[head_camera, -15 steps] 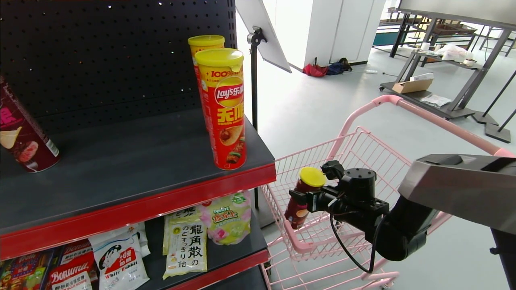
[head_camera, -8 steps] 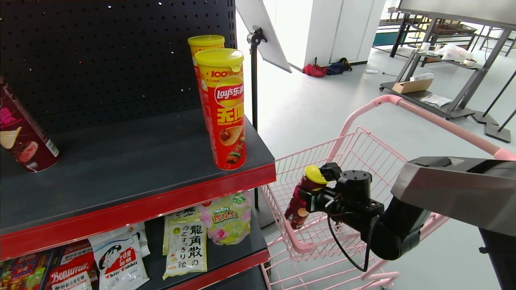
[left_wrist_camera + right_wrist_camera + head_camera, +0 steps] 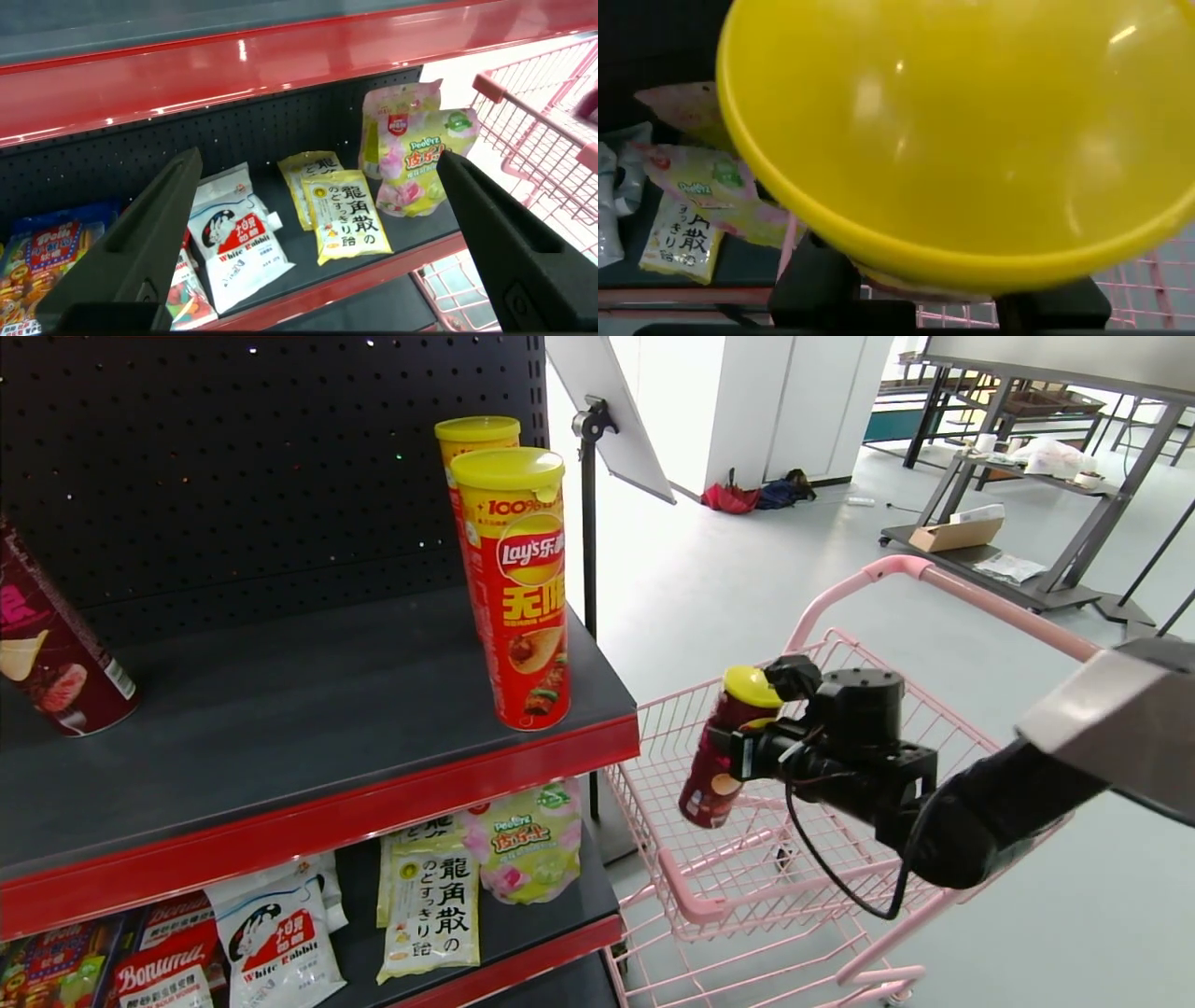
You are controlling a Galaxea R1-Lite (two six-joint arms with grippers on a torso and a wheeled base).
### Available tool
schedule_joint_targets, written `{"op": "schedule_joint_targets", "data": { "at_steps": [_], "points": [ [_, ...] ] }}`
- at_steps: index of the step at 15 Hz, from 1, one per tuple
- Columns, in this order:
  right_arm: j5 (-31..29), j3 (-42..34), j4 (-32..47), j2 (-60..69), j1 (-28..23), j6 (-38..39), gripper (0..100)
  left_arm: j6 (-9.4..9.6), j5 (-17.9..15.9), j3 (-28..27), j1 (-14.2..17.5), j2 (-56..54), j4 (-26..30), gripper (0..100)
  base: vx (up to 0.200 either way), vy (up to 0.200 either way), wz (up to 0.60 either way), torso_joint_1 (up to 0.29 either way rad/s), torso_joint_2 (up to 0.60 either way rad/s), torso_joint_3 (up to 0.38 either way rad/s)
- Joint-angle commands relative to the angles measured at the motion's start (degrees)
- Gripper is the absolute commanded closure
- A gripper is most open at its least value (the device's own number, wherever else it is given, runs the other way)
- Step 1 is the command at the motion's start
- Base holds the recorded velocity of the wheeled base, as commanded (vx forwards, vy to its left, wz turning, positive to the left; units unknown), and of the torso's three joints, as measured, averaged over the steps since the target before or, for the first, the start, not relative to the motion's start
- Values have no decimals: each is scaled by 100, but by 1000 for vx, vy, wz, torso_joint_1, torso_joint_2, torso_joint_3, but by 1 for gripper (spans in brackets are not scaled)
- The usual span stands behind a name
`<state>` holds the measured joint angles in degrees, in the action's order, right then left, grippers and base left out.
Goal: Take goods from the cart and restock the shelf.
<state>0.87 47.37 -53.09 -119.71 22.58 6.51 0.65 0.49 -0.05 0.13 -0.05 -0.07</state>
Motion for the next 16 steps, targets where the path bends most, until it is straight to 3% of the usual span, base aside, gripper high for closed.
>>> {"op": "schedule_joint_targets", "data": {
  "at_steps": [1,4,7,9,11,16],
  "points": [
    [-130,563,1960,2426,-69,-335,100,-3,4,-4,4,5,-1,0,0,0,0,0,0,0],
    [-1071,-352,2901,4079,-16,-528,100,-12,4,-4,4,5,7,0,0,0,0,0,0,0],
    [-1018,-861,3947,5450,-113,-748,100,-12,-5,-4,4,5,7,0,0,0,0,0,0,0],
    [-1053,-896,5634,6768,-148,-853,100,-47,-5,5,4,5,7,0,0,0,0,0,0,0],
    [-1080,-1090,6689,7796,-175,-853,100,-56,-5,-4,4,5,7,0,0,0,0,0,0,0],
    [-1124,-1872,7524,9493,-693,-871,100,-56,-5,-4,4,5,7,0,0,0,0,0,0,0]
  ]
}}
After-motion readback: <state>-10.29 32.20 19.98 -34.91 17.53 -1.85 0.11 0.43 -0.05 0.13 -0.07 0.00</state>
